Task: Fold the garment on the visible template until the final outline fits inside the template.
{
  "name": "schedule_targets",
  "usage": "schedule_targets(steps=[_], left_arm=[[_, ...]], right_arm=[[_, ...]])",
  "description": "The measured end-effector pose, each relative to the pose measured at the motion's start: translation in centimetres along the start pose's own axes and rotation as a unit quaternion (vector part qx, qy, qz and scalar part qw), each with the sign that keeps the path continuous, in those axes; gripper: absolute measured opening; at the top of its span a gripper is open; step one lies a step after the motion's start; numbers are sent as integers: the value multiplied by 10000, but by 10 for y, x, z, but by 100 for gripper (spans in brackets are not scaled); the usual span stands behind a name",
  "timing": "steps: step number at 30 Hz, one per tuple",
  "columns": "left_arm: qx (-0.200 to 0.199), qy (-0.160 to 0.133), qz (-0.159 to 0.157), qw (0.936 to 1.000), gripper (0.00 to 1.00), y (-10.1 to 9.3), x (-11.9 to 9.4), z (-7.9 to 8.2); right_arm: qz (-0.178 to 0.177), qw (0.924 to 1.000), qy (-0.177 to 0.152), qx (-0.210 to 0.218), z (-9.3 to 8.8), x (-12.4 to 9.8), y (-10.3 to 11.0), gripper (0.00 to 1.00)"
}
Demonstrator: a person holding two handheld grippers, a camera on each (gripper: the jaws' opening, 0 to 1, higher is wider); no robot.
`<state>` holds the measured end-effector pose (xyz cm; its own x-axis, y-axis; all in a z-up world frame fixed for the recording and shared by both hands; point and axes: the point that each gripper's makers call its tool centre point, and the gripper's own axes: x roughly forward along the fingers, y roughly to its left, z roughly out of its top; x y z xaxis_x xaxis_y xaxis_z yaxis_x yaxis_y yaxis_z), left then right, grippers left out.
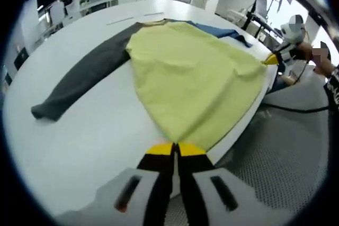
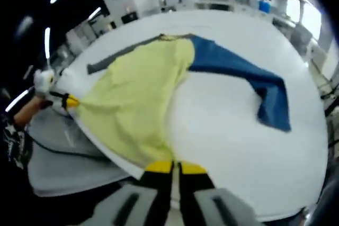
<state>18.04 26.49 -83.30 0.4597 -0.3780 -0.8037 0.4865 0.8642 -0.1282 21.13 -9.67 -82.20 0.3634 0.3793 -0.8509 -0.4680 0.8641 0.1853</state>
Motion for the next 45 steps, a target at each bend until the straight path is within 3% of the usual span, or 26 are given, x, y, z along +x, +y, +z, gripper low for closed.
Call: schedule_targets(steps=[3, 9, 18, 21, 26, 29, 33, 40, 45], left_arm=[[38, 44, 14, 10000, 0, -1, 0, -3], [5, 117, 41, 9999, 0, 0, 0, -8], [-71, 70, 47, 9999, 1, 0, 1, -6], [4, -107, 101, 9999, 11, 3, -1, 0], [-131, -723, 68, 9973, 36, 3, -8, 26], [181, -754, 295, 9965, 48, 12, -10, 29], [106, -957, 233, 9951, 59, 13, -12, 35], [35, -1306, 153, 9913, 74, 17, -15, 47], [7, -1346, 43, 9909, 80, 19, -14, 50]], right_arm=[[-146, 9999, 26, -15, -6, 2, 3, 0], [-232, 9984, -29, 517, -17, 4, 3, 0], [-163, 9992, -96, 339, -16, 6, 3, 1], [-206, 9994, -158, 244, -10, 4, -1, 10], [-302, 9988, -375, 76, 11, -2, -10, 26], [-319, 9981, -509, -133, 27, 2, -18, 34], [-244, 9975, -642, -169, 46, 2, -19, 38], [-46, 9952, -974, -55, 89, 17, -26, 36], [98, 9947, -1026, 42, 109, 30, -28, 32]])
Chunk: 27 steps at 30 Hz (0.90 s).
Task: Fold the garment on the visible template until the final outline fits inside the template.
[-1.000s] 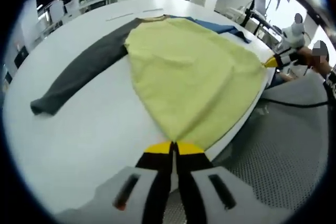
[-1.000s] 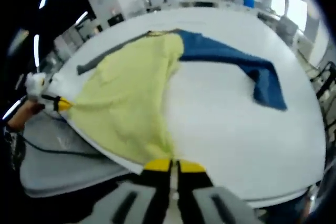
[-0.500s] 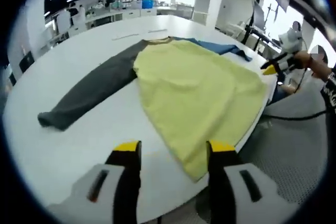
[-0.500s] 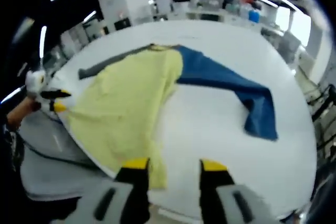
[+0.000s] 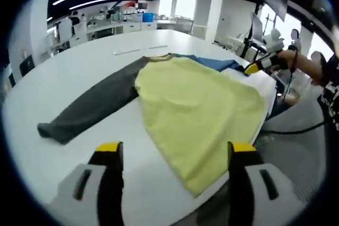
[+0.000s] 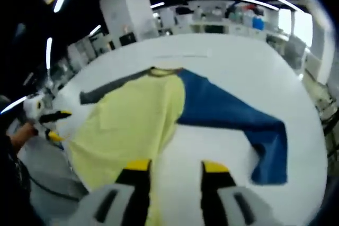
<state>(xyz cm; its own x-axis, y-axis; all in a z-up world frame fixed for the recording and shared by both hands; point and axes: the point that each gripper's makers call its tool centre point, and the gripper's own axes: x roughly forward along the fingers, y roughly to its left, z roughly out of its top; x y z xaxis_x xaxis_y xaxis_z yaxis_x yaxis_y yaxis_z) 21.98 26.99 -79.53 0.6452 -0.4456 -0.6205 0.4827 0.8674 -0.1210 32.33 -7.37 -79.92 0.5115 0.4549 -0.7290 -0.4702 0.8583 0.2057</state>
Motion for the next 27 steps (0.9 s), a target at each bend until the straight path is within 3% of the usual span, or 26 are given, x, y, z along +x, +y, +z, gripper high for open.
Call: schedule_targets(steps=[5, 13, 17, 21, 27], left_arm=[[4, -84, 18, 10000, 88, 0, 0, 6], [-43, -198, 15, 9998, 91, 0, 0, 15], [-52, -255, 55, 9996, 90, 2, 0, 18], [-19, -309, 82, 9995, 86, 3, -1, 21], [-35, -445, 123, 9989, 83, 9, -3, 25]], right_arm=[[57, 9999, -18, -151, 15, 17, -2, 27], [269, 9977, 16, -628, 33, 42, 1, 22], [277, 9934, 129, -1108, 37, 52, 1, 22], [453, 9906, 256, -1262, 36, 64, 0, 22], [424, 9800, 458, -1890, 35, 71, -2, 20]])
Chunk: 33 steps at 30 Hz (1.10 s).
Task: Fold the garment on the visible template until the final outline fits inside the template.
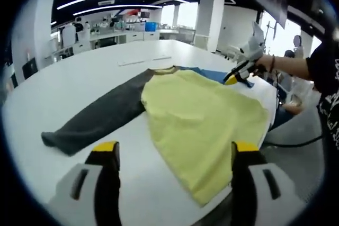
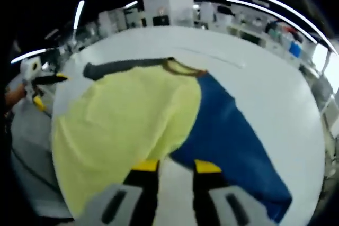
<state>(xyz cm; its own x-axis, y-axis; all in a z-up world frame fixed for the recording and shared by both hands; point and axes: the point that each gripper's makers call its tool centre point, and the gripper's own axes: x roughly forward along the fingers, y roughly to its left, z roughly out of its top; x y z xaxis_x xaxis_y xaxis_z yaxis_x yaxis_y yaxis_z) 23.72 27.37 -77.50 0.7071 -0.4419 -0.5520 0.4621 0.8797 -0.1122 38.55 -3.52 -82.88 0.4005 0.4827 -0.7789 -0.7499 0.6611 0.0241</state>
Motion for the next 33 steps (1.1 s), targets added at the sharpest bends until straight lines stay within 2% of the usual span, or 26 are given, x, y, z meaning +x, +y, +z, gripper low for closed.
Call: schedule_targets(steps=[4, 7, 13, 17, 22, 26, 33], left_arm=[[-61, 30, 72, 10000, 81, 10, -1, -5], [-136, 35, 121, 9998, 79, 18, -2, -9], [-189, 8, 270, 9995, 75, 28, -6, -11], [-193, 2, 386, 9991, 74, 38, -9, -14], [-196, -35, 551, 9983, 70, 34, -9, -8], [-199, -32, 596, 9980, 68, 29, -7, -4], [-163, -63, 571, 9982, 68, 23, -6, 2]], right_arm=[[70, 9999, -9, -129, 3, 6, -3, 17], [139, 9985, 118, -515, 2, 11, 2, 16], [110, 9988, 201, -427, -1, 16, -2, 8], [116, 9988, 198, -428, -1, 18, -4, 7], [61, 9984, 176, -531, -1, 19, -5, 1], [17, 9993, 126, -360, 1, 17, -8, 0], [-238, 9994, -169, -180, 17, 0, -21, 0]])
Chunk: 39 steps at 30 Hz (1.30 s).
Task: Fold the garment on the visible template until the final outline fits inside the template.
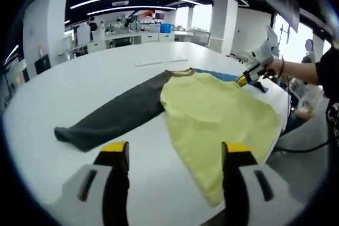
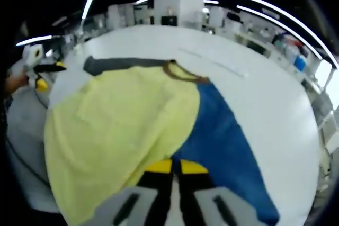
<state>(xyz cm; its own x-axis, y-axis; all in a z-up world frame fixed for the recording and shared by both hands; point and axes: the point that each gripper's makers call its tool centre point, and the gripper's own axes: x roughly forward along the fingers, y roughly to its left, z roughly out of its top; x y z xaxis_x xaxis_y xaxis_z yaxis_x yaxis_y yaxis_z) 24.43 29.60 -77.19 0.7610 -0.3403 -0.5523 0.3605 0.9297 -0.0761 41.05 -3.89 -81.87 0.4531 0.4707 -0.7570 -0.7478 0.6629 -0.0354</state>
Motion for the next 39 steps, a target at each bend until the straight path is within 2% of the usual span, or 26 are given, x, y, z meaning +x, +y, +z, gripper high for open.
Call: schedule_targets(steps=[8, 15, 23, 25, 34, 39], left_arm=[[16, -39, -20, 10000, 69, -3, 0, 4], [7, -8, -19, 10000, 69, 2, -2, 0], [0, -22, -16, 10000, 72, 3, -2, 2], [17, -17, -17, 10000, 74, 2, -2, 2], [47, 9, -43, 10000, 83, 0, -1, 2], [56, 13, -67, 10000, 87, -1, -1, 2]], right_arm=[[-389, 9989, -167, 215, 12, -11, -21, 0], [-605, 9981, 31, 142, 5, -9, -29, 0], [-659, 9971, 72, 383, 0, -9, -33, 0], [-641, 9963, 44, 575, -1, -11, -35, 5], [-815, 9867, -41, 1408, -14, -30, -50, 43], [-900, 9815, 24, 1688, -26, -43, -58, 51]])
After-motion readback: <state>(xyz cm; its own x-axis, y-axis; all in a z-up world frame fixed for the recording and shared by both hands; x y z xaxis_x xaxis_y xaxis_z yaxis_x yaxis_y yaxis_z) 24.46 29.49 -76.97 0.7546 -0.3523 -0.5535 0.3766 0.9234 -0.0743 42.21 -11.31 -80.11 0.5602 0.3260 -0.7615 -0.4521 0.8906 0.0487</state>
